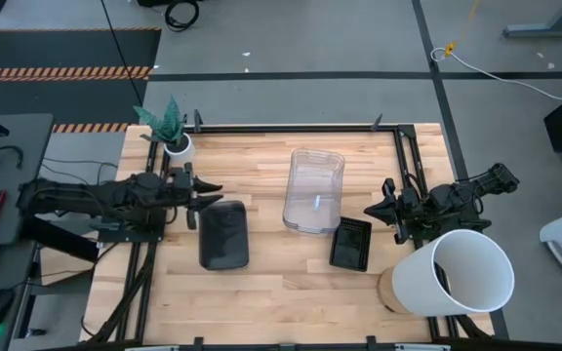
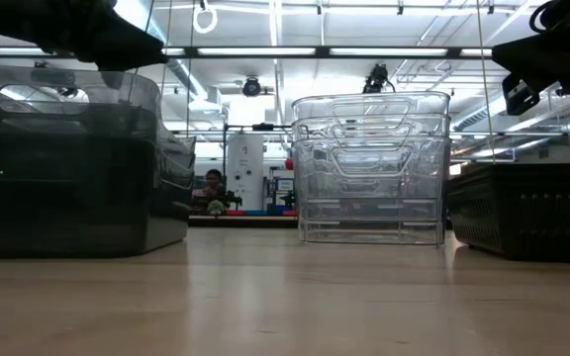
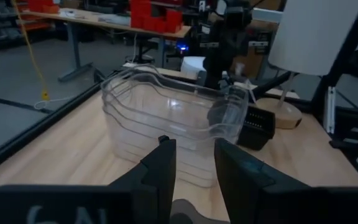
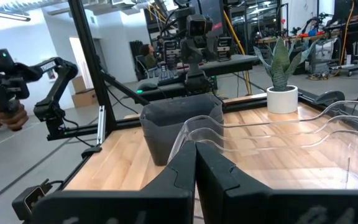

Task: Stack baskets by color
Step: Return to Home Position

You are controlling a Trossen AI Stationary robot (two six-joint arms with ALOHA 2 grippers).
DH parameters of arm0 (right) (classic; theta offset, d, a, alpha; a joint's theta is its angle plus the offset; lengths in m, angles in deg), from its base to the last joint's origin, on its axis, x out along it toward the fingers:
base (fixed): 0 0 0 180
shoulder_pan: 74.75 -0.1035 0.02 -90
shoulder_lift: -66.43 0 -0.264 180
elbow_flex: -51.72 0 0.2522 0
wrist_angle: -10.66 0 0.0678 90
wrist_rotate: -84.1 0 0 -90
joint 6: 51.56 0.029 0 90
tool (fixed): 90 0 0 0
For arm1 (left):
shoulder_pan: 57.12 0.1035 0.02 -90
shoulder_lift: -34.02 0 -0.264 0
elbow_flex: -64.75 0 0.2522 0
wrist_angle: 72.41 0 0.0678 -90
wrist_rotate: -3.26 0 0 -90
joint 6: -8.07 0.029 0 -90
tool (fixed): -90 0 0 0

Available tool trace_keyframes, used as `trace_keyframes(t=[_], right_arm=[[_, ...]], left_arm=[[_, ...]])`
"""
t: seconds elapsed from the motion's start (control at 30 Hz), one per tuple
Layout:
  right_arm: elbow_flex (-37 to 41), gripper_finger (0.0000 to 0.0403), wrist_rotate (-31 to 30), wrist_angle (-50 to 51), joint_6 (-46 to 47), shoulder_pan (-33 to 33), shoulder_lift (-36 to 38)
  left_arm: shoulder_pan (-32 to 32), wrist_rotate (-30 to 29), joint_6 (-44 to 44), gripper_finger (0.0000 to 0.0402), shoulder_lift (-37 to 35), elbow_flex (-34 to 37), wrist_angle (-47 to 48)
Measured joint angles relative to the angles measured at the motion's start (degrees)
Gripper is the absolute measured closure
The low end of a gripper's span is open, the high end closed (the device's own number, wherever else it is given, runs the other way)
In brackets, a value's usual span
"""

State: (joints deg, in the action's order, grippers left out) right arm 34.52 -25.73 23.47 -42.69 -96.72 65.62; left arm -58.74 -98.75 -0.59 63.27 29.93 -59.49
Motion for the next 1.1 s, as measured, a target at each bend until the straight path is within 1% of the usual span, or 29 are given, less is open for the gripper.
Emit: trace_keyframes(t=[0.07, 0.2, 0.3, 0.4, 0.57, 0.7, 0.93, 1.03, 1.07, 1.1], right_arm=[[0.0, 0.0386, 0.0, -0.02, 0.0, -0.01, 0.0], [0.0, 0.0386, 0.0, -0.04, 0.0, 0.01, 0.0], [0.0, 0.0386, 0.0, -0.04, 0.0, 0.0, 0.0], [0.0, 0.0386, 0.0, -0.04, 0.0, -0.01, 0.0], [0.0, 0.0386, 0.0, -0.3, 0.0, 0.01, 0.0], [0.0, 0.0386, 0.0, -0.31, 0.0, 0.01, 0.0], [0.0, 0.0386, 0.0, -0.31, 0.0, -0.01, 0.0], [0.0, 0.0386, 0.0, -0.31, 0.0, -0.01, 0.0], [0.0, 0.0386, 0.0, -0.3, 0.0, 0.0, 0.0], [0.0, 0.0386, 0.0, -0.31, -0.01, -0.01, -0.01]], left_arm=[[-0.83, 0.02, -0.09, 0.0285, 0.03, 2.07, -3.0], [-2.03, -0.12, -0.91, 0.0285, -0.21, 9.64, -12.08], [-1.97, -2.06, -1.05, 0.0286, -2.14, 12.62, -12.57], [-1.31, -4.0, 0.06, 0.0286, -5.83, 13.96, -12.51], [-0.68, -2.63, 0.31, 0.0286, -12.63, 14.03, -10.81], [-0.88, -2.08, -0.11, 0.0286, -15.88, 14.03, -8.38], [-0.88, -0.98, -1.37, 0.0286, -16.15, 14.42, -8.49], [-0.88, 0.18, -1.83, 0.0286, -16.21, 19.0, -15.24], [-0.86, 0.22, -2.28, 0.0286, -16.18, 20.6, -16.57], [-0.86, 0.22, -2.66, 0.0286, -16.17, 20.52, -15.29]])
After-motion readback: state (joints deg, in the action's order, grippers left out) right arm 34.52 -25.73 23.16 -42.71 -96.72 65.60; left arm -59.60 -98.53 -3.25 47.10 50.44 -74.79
